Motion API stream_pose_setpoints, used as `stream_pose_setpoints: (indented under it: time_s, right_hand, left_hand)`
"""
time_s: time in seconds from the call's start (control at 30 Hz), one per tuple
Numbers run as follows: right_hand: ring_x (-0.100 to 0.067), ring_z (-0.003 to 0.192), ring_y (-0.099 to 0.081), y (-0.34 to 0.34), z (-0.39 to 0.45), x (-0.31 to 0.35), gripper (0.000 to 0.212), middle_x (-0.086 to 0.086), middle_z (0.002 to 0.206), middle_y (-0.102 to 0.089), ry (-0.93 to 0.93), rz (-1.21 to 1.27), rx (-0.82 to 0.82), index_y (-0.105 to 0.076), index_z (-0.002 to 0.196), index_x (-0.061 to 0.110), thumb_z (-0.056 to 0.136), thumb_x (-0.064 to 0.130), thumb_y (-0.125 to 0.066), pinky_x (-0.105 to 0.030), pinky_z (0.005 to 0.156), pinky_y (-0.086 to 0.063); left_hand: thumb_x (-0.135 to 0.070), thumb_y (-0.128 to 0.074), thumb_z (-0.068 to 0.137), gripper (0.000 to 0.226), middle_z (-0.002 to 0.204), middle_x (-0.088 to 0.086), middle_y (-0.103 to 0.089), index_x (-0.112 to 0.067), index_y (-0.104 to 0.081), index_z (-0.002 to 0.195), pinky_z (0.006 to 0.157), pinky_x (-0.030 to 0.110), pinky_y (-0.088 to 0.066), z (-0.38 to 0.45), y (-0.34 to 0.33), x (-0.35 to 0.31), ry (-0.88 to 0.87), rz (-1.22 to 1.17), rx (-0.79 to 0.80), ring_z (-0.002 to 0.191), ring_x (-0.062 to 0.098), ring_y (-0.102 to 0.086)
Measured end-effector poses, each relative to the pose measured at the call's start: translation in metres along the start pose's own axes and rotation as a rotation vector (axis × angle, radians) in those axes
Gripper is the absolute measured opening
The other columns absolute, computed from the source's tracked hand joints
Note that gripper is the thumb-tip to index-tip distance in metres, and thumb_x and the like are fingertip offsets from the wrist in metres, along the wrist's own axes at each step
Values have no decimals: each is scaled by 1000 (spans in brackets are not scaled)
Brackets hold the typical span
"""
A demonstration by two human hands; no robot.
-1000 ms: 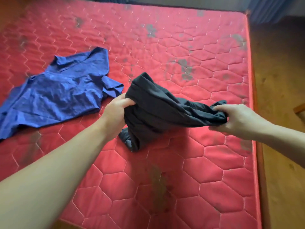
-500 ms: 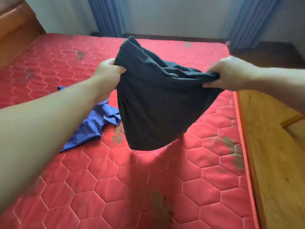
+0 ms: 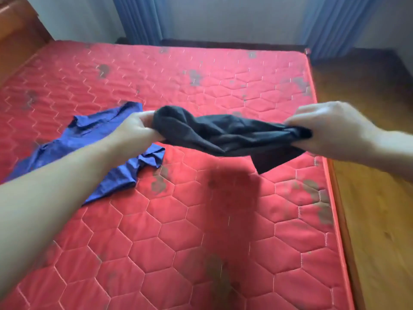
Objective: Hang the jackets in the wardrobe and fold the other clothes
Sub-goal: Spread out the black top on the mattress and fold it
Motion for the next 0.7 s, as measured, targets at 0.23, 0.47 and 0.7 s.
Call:
stream_pose_setpoints:
  time_s: [0.23,0.47,0.7]
  right_hand:
    - [-17,65,-64,-174,-123,111,15,10,70,-61,68,239,429,-51,65,23,63,38,-50,-26,46,-42]
    - [-30,98,-58,-246,-214,173,26,-5,99,-65,-76,327,859,-51,94,22,85,47,-48,-34,67,-31]
    - [-14,72,-54,-272,-210,125,36,6,64,-52,-456,464,896,-43,66,21,83,47,-62,-31,62,-34]
  left_hand:
    - [8,-66,79,22,81,-8,-70,-10,-70,92,70,24,-53,-90,-48,161,270,250,361,75,0,-59]
    - [10,-56,77,28,94,8,-72,-2,-66,101,83,35,-56,-202,-87,270,629,134,607,87,13,-66]
    - [8,-53,85,31,94,7,-70,-5,-64,110,75,26,-52,-156,-83,275,636,66,372,81,12,-64]
Point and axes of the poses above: each hand's wrist, its own z-axis towards the middle knuckle, its own y-axis out of the back of the hand, x = y × z, the point moved 10 cm from there along z, towards the middle knuckle
